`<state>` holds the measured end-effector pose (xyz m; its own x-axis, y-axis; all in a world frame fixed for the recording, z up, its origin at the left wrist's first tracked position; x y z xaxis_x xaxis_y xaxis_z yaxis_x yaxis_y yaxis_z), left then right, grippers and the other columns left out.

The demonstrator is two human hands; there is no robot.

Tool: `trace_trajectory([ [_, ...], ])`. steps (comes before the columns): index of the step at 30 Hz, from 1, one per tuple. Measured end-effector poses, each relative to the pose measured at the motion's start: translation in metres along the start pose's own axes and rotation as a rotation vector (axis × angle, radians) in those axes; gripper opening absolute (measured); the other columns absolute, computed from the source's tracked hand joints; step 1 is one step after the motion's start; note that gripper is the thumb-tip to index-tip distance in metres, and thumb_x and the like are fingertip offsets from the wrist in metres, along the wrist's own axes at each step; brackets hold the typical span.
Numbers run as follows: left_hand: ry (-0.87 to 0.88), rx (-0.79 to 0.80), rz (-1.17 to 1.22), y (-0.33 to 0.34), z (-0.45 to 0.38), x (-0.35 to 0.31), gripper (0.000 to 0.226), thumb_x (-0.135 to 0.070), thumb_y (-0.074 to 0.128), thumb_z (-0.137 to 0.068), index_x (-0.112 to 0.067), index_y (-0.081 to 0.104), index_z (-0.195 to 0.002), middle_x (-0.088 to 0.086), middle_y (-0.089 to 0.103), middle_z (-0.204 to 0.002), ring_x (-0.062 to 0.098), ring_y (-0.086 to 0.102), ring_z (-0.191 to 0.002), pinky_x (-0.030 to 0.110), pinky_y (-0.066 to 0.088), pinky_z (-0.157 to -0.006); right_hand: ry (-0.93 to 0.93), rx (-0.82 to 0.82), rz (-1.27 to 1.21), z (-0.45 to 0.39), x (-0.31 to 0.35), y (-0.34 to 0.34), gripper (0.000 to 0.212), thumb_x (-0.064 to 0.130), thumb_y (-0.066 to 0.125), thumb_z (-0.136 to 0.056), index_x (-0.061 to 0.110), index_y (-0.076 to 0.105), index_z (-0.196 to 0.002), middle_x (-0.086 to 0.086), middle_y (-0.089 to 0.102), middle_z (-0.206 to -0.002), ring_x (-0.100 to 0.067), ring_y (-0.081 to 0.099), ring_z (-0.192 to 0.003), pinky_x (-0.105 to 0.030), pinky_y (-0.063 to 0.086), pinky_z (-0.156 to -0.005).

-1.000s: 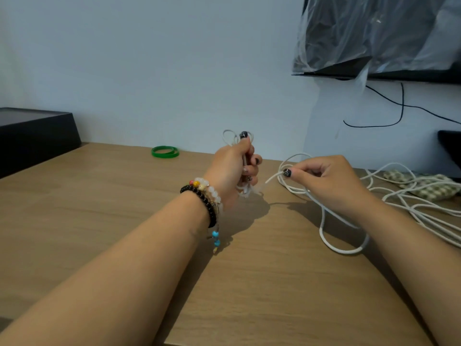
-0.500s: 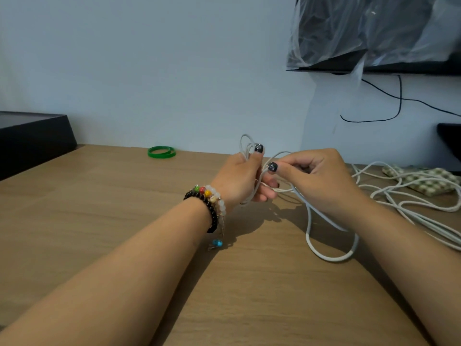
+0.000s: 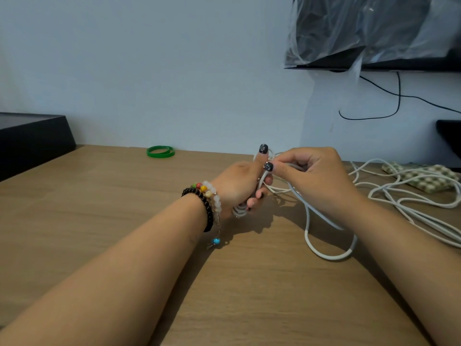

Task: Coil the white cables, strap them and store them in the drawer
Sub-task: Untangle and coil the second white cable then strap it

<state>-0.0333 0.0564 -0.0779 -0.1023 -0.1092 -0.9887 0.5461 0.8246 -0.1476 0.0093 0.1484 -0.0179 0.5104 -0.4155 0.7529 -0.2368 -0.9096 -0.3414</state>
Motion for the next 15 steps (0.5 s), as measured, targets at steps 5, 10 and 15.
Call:
trace_trajectory([
  [5,-0.048,0.064,0.101,0.003,-0.003,0.006,0.074,-0.074,0.01,-0.09,-0.013,0.047,-0.072,-0.003,0.033,-0.046,0.01,0.022,-0.032,0.016,0.025,-0.037,-0.003,-0.03,0.019,-0.002,-0.003,-0.003,0.008,0.015,0.074,-0.083,0.017,0.071,-0.09,0.006,0.06,-0.052,-0.012,0.05,-0.048,-0.019,0.043,-0.051],
  [10,-0.017,0.092,0.149,0.004,-0.004,0.003,0.064,-0.061,0.016,-0.099,-0.013,0.047,-0.071,-0.001,0.032,-0.049,0.009,0.021,-0.033,0.017,0.023,-0.036,0.014,-0.047,0.092,-0.006,-0.011,-0.007,0.038,0.023,0.073,-0.084,0.031,0.065,-0.12,0.012,0.044,-0.051,-0.002,0.038,-0.05,-0.013,0.035,-0.052],
  [15,0.01,0.051,0.183,0.0,-0.005,0.0,0.053,-0.048,0.021,-0.104,-0.012,0.048,-0.076,-0.002,0.038,-0.052,0.01,0.027,-0.038,0.02,0.024,-0.038,0.008,-0.016,0.058,-0.005,-0.01,-0.001,0.016,0.015,0.071,-0.086,0.028,0.075,-0.094,0.007,0.075,-0.08,-0.007,0.069,-0.076,-0.025,0.057,-0.076],
])
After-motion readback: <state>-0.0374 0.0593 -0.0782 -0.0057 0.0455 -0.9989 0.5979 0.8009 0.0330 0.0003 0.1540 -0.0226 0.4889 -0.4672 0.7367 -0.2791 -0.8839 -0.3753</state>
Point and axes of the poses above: each hand's wrist, its own z-axis away from the middle knuckle, its own y-axis out of the palm, x = y × z, the point moved 10 cm from there along -z, towards the middle knuckle
